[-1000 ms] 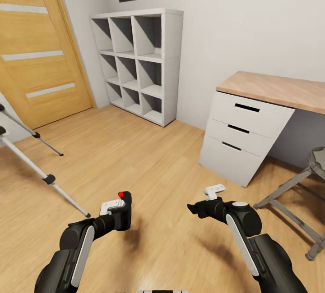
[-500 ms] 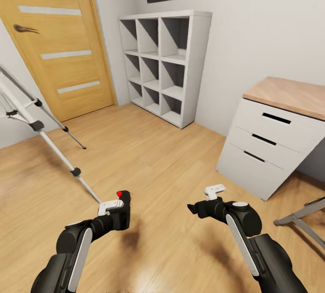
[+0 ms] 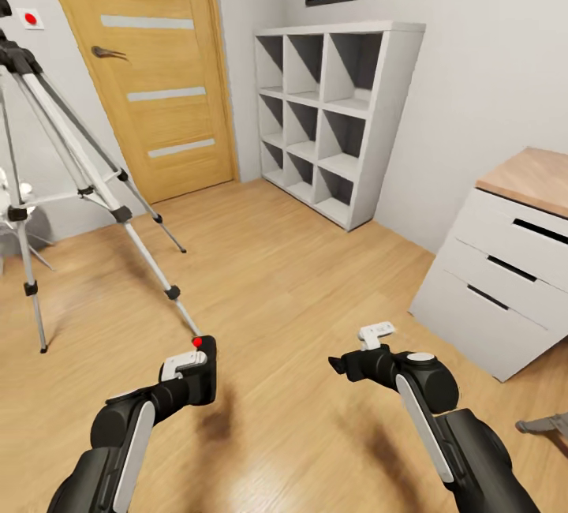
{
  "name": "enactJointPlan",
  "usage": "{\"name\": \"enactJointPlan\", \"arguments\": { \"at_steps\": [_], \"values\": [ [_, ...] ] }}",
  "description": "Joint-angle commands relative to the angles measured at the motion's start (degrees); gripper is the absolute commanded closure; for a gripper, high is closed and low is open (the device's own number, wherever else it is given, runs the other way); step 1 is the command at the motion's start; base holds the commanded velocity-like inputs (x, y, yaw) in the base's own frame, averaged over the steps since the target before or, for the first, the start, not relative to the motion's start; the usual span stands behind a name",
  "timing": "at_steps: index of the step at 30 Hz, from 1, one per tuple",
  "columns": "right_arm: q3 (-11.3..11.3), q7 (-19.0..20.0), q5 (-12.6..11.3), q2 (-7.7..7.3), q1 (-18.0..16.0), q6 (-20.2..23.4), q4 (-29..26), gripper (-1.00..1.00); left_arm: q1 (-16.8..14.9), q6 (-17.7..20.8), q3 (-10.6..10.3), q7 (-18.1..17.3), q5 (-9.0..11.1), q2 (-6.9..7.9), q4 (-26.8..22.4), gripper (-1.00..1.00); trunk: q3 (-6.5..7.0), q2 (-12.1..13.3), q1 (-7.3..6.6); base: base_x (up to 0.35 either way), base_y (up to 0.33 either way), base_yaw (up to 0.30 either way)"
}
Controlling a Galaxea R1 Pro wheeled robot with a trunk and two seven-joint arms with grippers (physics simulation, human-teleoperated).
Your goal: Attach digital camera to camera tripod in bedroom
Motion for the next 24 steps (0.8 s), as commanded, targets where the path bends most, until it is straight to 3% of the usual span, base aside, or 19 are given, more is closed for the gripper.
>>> {"name": "enactJointPlan", "arguments": {
  "at_steps": [1,11,18,24],
  "values": [
    [0.04,-0.34,-0.54,-0.06,-0.04,0.24,-0.06,-1.00,-0.05,0.32,0.25,0.04,0.42,-0.07,0.02,1.00,0.10,0.39,-0.24,0.000,0.000,0.283],
    [-0.03,-0.15,-0.54,0.20,-0.48,0.49,-0.06,-1.00,-0.02,-1.06,0.64,0.34,0.30,-0.10,0.75,1.00,1.53,4.41,-2.43,0.000,0.000,0.281],
    [-0.42,-0.01,-0.54,0.22,-5.04,1.02,-0.06,-1.00,-0.05,-1.55,1.26,0.43,1.04,-0.08,1.66,1.00,2.59,7.21,-3.97,0.000,0.000,0.270],
    [-0.54,-0.05,-0.54,0.40,-6.47,1.11,-0.06,-1.00,0.01,-1.63,2.40,0.45,2.60,0.02,1.83,1.00,3.50,9.62,-5.29,0.000,0.000,0.267]
  ]
}}
